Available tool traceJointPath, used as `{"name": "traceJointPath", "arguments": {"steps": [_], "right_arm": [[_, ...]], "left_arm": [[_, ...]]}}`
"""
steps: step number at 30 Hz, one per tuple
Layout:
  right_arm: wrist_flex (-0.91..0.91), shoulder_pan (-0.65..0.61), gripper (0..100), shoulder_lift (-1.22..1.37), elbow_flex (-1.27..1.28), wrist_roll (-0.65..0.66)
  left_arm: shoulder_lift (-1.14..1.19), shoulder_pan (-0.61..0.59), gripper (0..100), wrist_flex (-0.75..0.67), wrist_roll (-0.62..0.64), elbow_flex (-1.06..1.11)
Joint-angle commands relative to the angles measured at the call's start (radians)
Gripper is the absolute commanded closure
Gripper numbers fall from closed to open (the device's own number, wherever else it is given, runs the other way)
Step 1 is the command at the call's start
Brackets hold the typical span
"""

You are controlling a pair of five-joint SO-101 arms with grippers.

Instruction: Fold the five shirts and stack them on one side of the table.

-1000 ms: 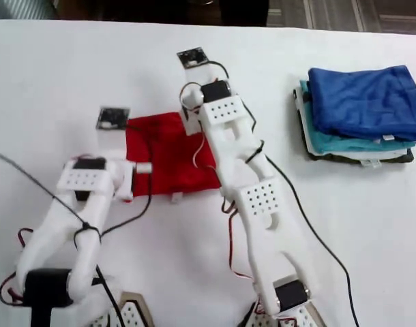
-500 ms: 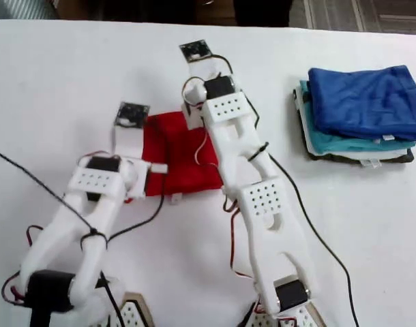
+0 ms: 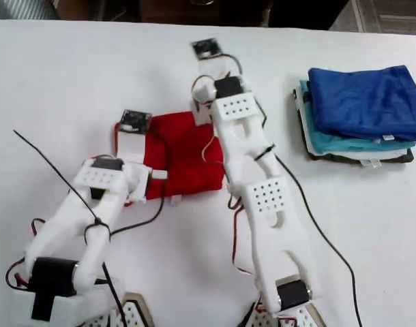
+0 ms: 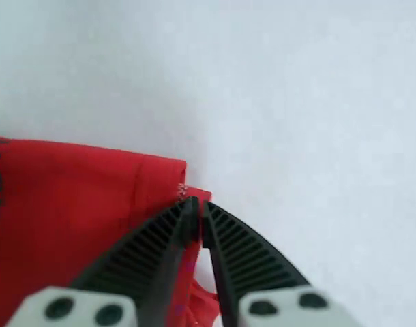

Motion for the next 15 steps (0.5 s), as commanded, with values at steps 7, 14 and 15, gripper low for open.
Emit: {"name": "traceJointPath", "arguments": {"steps": [7,14,15], "right_arm": [[0.219,0.030,97.8,-0.053,-0.255,0.002],[0.242,0.021,89.2,-0.157,-0.192,-0.006],[0.243,0.012,86.2,-0.186,-0.169,-0.008]], "left_arm": [[-0.002,0.005,97,0.110,-0.005,-0.159],[-0.002,-0.020,97,0.338,-0.003,-0.430],[-0.002,-0.035,97,0.362,-0.003,-0.466]]}}
